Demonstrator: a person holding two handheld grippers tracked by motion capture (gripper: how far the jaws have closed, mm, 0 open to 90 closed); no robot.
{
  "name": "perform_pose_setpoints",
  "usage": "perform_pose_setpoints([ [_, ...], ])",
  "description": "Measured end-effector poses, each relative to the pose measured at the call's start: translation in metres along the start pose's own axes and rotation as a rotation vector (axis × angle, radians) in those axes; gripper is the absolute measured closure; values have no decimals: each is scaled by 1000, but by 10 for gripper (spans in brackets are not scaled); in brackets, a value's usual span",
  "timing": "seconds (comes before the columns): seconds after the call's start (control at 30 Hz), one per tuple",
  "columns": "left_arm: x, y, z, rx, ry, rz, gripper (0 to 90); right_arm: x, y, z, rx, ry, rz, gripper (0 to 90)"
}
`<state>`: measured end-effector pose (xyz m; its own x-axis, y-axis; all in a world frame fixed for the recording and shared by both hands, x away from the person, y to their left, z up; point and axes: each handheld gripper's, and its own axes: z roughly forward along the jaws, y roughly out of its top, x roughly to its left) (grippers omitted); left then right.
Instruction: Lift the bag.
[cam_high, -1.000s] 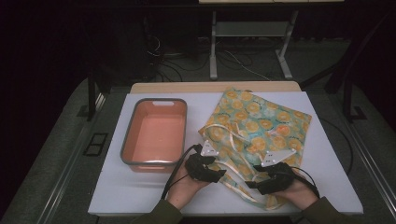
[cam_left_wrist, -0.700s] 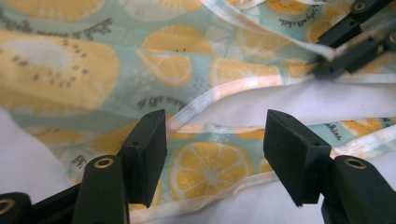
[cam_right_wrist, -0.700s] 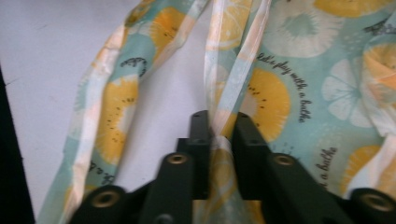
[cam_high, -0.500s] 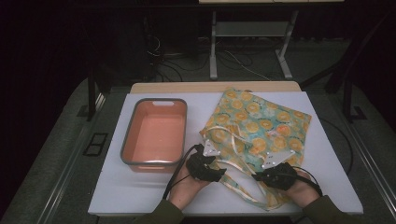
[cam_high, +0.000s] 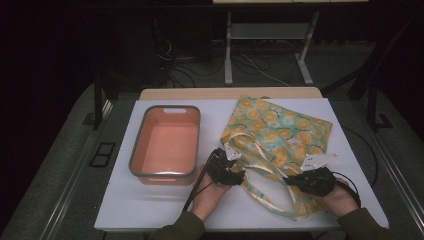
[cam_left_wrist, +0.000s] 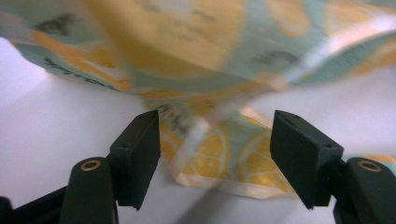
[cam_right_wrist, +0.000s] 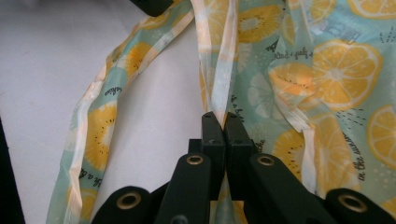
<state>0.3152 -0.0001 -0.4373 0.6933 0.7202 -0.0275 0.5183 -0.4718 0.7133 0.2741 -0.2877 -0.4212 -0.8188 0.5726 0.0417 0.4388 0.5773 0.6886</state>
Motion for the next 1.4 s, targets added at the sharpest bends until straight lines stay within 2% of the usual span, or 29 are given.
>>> perform_pose_setpoints([
  [0.03, 0, 0, 0, 0, 0, 0, 314, 0, 0, 0, 0, 0, 0, 891],
  [0.1, 5, 5, 3, -38, -30, -43, 311, -1, 1, 1, -2, 0, -6, 891],
  [0.17, 6, 9, 3, -48, -31, -40, 308, -2, 2, 0, -3, -5, -2, 891],
  [0.2, 6, 9, 3, -48, -31, -40, 339, -3, 2, 0, -3, -6, -3, 892],
  [0.27, 9, 14, 4, -75, -51, -43, 530, -5, 3, 0, -11, -11, -3, 891],
  [0.3, 11, 16, 4, -79, -68, -42, 655, -6, 3, 0, -17, -13, 0, 891],
  [0.37, 15, 20, 5, -92, -77, -38, 860, -8, 6, -2, -32, -24, -3, 892],
  [0.4, 17, 22, 5, -98, -84, -47, 887, -9, 7, -3, -42, -28, -2, 892],
  [0.47, 19, 24, 5, -103, -89, -55, 896, -11, 9, -4, -54, -30, -2, 892],
  [0.5, 21, 29, 3, -130, -88, -57, 897, -15, 13, -6, -80, -48, 0, 893],
  [0.63, 22, 41, -9, -197, -80, -50, 899, -23, 22, -14, -145, -71, 17, 893],
  [0.77, 25, 55, -22, -248, -70, -36, 899, -32, 34, -21, -213, -100, 30, 893],
  [0.9, 29, 67, -32, -292, -65, -43, 899, -40, 48, -27, -271, -131, 30, 894],
  [1.17, 35, 87, -55, -396, -57, -52, 899, -41, 86, -56, -448, -146, 19, 895],
  [1.3, 35, 93, -60, -398, -59, -39, 899, -40, 97, -66, -489, -157, 13, 895],
  [1.4, 37, 91, -55, -375, -66, -41, 898, -48, 93, -58, -464, -166, 35, 894],
])
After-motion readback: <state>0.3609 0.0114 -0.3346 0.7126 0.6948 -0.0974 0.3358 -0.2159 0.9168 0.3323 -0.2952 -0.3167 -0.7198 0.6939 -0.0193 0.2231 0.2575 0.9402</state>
